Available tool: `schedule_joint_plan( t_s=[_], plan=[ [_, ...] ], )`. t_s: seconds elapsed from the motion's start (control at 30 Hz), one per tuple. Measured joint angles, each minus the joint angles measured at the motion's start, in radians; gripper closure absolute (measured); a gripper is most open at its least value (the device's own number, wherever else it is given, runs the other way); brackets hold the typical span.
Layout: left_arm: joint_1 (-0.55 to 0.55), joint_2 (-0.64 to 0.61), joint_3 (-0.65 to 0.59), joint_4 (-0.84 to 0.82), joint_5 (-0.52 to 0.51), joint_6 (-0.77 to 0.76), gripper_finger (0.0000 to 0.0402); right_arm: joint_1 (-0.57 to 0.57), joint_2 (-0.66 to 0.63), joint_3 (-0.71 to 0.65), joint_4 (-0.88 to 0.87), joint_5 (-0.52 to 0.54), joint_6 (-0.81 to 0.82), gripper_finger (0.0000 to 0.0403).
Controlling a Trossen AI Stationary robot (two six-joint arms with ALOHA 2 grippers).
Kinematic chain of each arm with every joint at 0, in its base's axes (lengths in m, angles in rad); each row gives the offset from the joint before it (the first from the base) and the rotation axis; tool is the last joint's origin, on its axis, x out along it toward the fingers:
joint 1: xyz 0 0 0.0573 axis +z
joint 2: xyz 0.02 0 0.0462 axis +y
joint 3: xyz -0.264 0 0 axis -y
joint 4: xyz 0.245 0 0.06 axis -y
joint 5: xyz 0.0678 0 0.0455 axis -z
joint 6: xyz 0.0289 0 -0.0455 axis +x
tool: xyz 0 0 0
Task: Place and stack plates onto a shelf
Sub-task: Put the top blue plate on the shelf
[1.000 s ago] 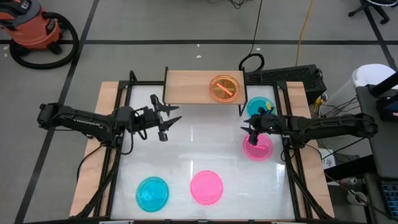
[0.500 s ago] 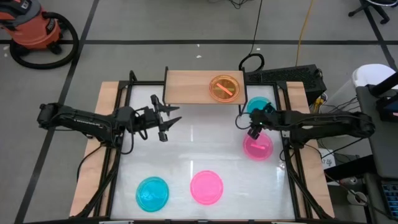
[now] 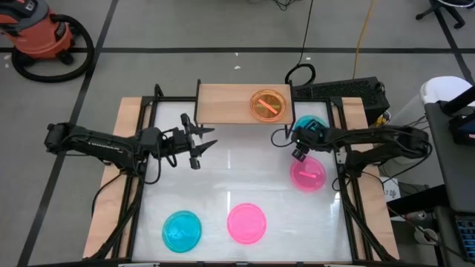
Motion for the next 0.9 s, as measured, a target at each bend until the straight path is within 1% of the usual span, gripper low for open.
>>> schedule_joint_plan(
  t_s=[0.17, 0.3, 0.37, 0.5, 0.67, 0.7, 0.8, 0.9],
  plan=[
    [0.0, 0.0, 0.0, -0.013, 0.0, 0.0, 0.0213, -0.041, 0.045, 0.003, 0.016, 0.0, -0.028, 0.0252],
    [0.0, 0.0, 0.0, -0.023, 0.0, 0.003, 0.0213, -0.048, 0.057, 0.003, 0.021, 0.0, -0.02, 0.0253],
    [0.0, 0.0, 0.0, -0.022, 0.0, 0.003, 0.0213, -0.046, 0.056, 0.002, 0.019, -0.003, -0.021, 0.026],
    [0.0, 0.0, 0.0, -0.022, 0.0, 0.003, 0.0213, -0.046, 0.051, 0.002, -0.002, -0.006, 0.009, 0.0298],
    [0.0, 0.0, 0.0, -0.022, 0.0, -0.005, 0.0213, -0.046, 0.049, 0.002, -0.024, -0.017, 0.023, 0.0379],
    [0.0, 0.0, 0.0, -0.022, 0.0, -0.006, 0.0213, -0.046, 0.044, 0.002, -0.03, -0.015, 0.027, 0.039],
    [0.0, 0.0, 0.0, -0.022, 0.0, -0.008, 0.0213, -0.047, 0.015, -0.002, -0.061, -0.007, 0.058, 0.0395],
    [0.0, 0.0, 0.0, -0.022, 0.0, -0.008, 0.0213, -0.047, -0.043, -0.005, -0.094, -0.005, 0.085, 0.04]
  ],
)
